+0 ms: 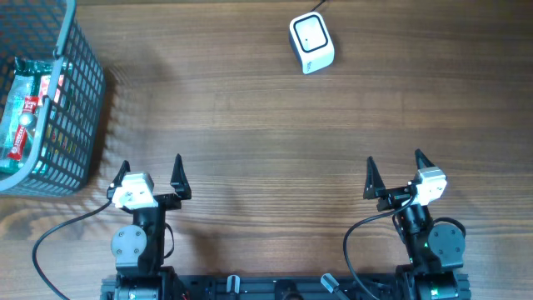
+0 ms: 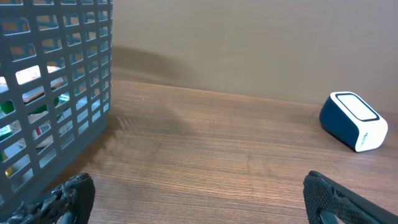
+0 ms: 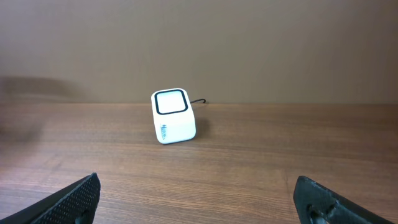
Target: Scan the item barcode
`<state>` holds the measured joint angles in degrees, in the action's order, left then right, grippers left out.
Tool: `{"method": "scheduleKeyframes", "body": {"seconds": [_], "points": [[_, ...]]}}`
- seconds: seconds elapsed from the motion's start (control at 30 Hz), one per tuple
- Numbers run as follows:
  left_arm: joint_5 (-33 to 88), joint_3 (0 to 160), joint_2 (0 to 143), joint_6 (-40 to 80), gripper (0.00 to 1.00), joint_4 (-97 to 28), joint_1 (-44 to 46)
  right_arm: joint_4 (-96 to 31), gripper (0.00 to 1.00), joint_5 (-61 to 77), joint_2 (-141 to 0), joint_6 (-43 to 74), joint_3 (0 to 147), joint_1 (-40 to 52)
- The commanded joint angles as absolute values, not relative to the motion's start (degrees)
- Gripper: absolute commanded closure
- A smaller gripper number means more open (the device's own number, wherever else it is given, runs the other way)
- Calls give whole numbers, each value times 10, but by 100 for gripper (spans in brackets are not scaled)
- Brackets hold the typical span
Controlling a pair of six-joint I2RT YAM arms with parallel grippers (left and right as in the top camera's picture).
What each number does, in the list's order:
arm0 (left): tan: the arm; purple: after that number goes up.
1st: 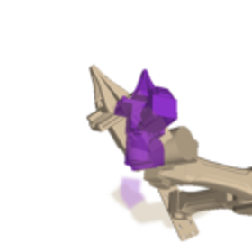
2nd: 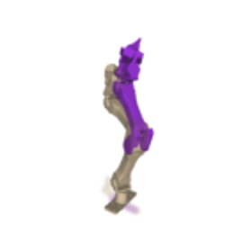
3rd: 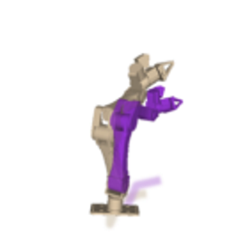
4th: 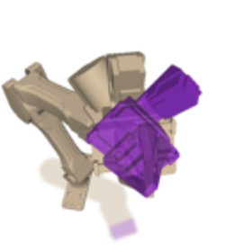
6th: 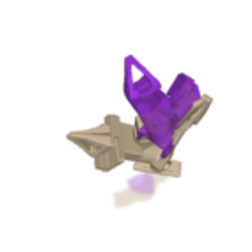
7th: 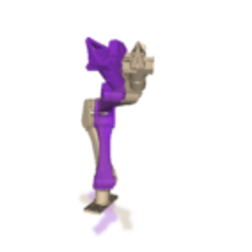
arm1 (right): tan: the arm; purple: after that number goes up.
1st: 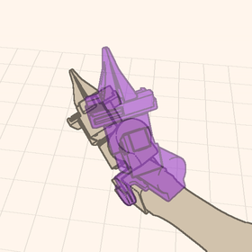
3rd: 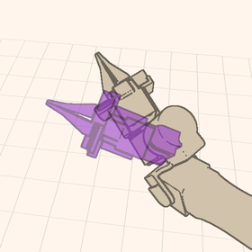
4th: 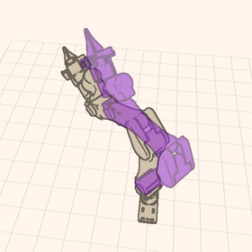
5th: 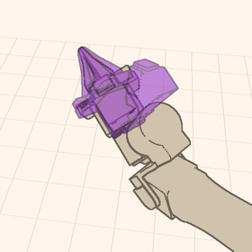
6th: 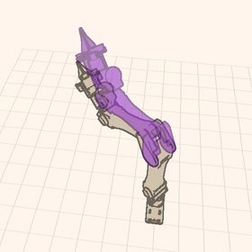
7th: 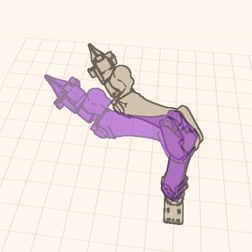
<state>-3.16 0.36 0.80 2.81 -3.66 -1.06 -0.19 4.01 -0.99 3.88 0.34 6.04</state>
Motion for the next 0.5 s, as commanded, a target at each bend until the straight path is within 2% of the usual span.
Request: {"method": "scheduleKeyframes", "body": {"seconds": [0.0,0.47], "points": [[-39,3,4,19,0,-38,-12,1,1,35,-9,45,3,58],[-39,3,4,19,0,-38,-12,1,0,35,-9,45,3,58]]}}
